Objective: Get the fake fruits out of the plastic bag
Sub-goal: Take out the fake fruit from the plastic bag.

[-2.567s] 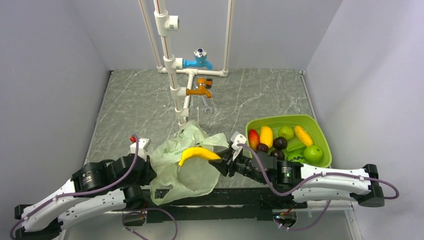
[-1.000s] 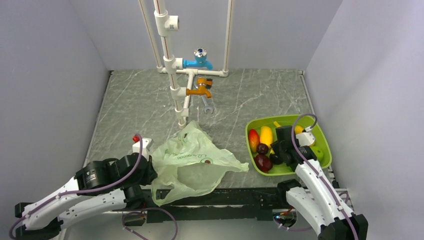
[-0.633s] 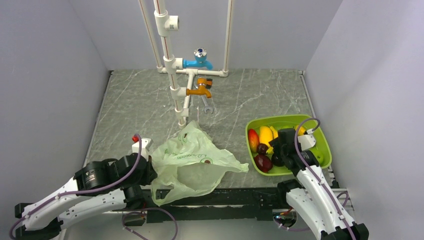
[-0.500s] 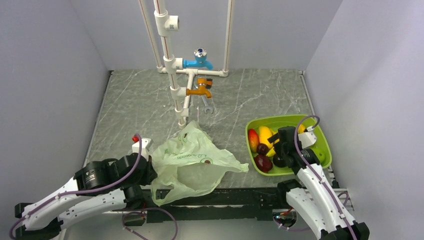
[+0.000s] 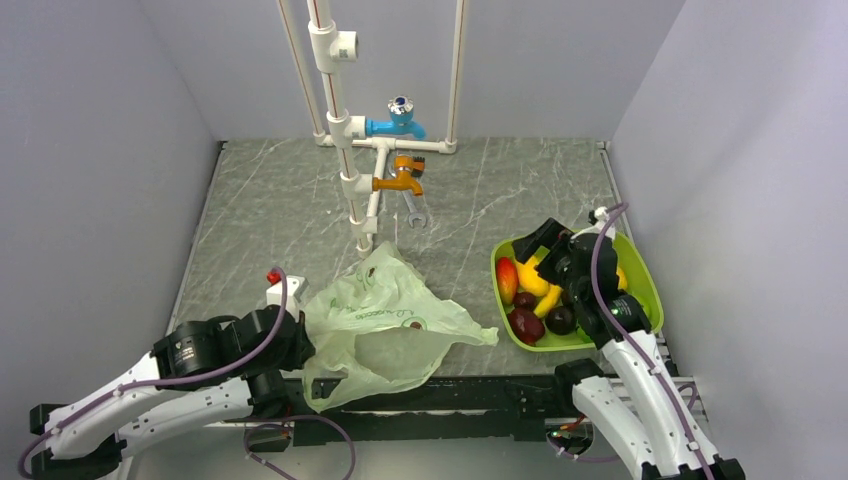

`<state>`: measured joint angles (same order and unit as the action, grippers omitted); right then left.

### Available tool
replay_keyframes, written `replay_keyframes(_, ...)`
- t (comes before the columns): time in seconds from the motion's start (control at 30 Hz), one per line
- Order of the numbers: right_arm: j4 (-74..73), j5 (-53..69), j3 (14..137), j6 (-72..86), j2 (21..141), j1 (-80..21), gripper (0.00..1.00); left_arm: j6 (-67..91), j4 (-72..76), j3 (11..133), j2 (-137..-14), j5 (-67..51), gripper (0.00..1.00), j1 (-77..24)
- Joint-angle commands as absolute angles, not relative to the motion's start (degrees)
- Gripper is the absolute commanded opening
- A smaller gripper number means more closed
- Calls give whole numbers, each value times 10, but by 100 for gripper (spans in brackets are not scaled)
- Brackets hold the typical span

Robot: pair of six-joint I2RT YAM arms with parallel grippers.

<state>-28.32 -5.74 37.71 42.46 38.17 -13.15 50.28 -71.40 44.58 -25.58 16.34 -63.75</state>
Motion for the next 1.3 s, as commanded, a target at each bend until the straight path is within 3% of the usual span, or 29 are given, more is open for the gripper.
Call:
replay_keyframes(0.0, -123, 137, 391, 374, 376, -131, 99, 498, -708, 446, -261, 158, 0, -640)
replay_keyframes(0.23, 152, 386, 335, 443, 343, -141, 100, 498, -707, 445, -256, 159, 0, -640)
replay_keyframes(0.37, 152, 395, 366, 385, 363, -235, 100, 497, -707, 446, -262, 157, 0, -640)
replay_keyframes(0.63, 52, 134, 445, 158, 485, -658, 97, 500, -710, 447, -268, 162, 0, -640)
replay_keyframes(0.83, 53, -190, 476, -26, 624, -903, 83, 503, -712, 447, -263, 163, 0, -641)
replay_keyframes(1.1, 79, -570, 490, -185, 828, -976, 55, 503, -712, 447, -258, 163, 0, -640)
replay_keyframes(1.27, 139, -553, 437, -238, 856, -955, 53, 504, -713, 446, -257, 163, 0, -640)
